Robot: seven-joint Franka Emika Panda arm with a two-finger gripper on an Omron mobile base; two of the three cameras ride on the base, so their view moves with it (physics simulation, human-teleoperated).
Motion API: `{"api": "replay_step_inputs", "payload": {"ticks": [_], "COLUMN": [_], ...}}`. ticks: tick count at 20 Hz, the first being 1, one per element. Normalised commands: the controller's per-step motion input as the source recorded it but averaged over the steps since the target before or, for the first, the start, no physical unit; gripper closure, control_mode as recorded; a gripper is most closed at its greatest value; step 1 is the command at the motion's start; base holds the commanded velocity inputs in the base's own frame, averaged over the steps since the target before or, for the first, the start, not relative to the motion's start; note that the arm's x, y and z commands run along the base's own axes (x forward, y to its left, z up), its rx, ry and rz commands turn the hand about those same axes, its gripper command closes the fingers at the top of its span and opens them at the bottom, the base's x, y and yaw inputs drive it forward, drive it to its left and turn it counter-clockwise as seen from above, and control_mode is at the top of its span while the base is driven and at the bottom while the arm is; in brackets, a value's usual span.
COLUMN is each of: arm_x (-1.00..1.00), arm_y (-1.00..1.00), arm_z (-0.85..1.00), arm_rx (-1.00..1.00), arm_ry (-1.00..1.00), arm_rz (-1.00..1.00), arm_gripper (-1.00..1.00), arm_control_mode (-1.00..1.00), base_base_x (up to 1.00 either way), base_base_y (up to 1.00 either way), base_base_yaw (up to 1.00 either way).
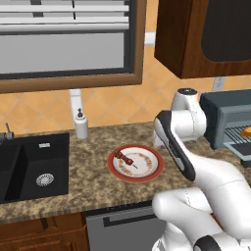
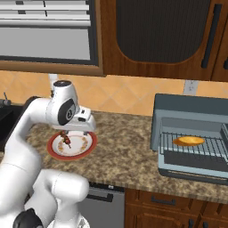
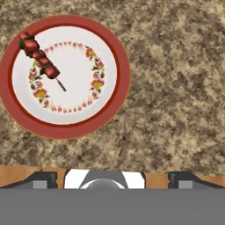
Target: Pick up the kebab skewer and baguette bread, and place them inside the toaster oven. Close the toaster oven door and start by setting the timer.
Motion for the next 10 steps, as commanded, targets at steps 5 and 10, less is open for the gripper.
{"api": "replay_step_inputs", "payload": {"ticks": [5,10], "arm_x": [0.4,0.46], "arm_y": [0.75,0.58], "arm_z": [-0.31,-0.15], "arm_rx": [-0.01,0.0], "arm_ry": [-0.04,-0.02], "arm_rz": [0.1,0.1], "arm_gripper": [-1.0,-1.0], "arm_control_mode": [-1.0,-1.0], "base_base_x": [0.0,0.0], "base_base_y": [0.0,0.0], "base_base_yaw": [0.0,0.0]}}
